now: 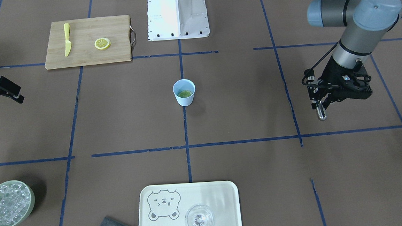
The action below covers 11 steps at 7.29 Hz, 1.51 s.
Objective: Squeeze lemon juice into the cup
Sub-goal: 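Carry the muddler back toward its starting spot with the left gripper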
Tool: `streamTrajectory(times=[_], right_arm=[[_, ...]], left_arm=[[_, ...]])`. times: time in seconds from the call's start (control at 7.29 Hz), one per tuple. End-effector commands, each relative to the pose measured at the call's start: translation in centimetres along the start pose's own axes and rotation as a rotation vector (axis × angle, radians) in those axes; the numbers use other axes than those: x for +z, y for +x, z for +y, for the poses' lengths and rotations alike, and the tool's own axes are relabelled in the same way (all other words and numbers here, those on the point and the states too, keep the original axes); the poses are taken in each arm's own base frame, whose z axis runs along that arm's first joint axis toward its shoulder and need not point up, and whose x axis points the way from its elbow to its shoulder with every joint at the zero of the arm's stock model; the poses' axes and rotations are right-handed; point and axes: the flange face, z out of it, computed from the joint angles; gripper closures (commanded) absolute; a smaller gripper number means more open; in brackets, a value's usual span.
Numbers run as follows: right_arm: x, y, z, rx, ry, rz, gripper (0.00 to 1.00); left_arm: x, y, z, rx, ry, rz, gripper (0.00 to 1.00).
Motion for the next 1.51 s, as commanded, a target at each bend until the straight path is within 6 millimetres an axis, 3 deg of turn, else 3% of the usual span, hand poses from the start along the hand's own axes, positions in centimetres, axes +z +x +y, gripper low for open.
streamTrajectory(times=[0.0,0.27,0.55,0.96,1.37], right_arm=[[0.1,0.0,-0.1,-0.014,-0.001,0.001,0.00],[0.1,-0.1,-0.1,-0.015,0.000,0.000,0.00],[-0.1,-0.2,-0.1,-0.017,0.000,-0.003,0.00],[-0.1,-0.2,-0.1,-0.018,0.001,-0.004,0.00],[-0.1,-0.2,0.0,-0.019,0.002,-0.004,0.00]], left_arm=[[4.4,-6.8,5.6,-0.103,-0.188,-0.067,1.00],[6.4,-8.8,6.8,-0.141,-0.228,-0.098,1.00],[6.7,-7.9,6.4,-0.175,-0.222,-0.099,1.00],[10.1,-4.8,8.3,-0.084,-0.246,-0.098,1.00],[10.5,-4.9,8.2,-0.087,-0.249,-0.101,1.00]])
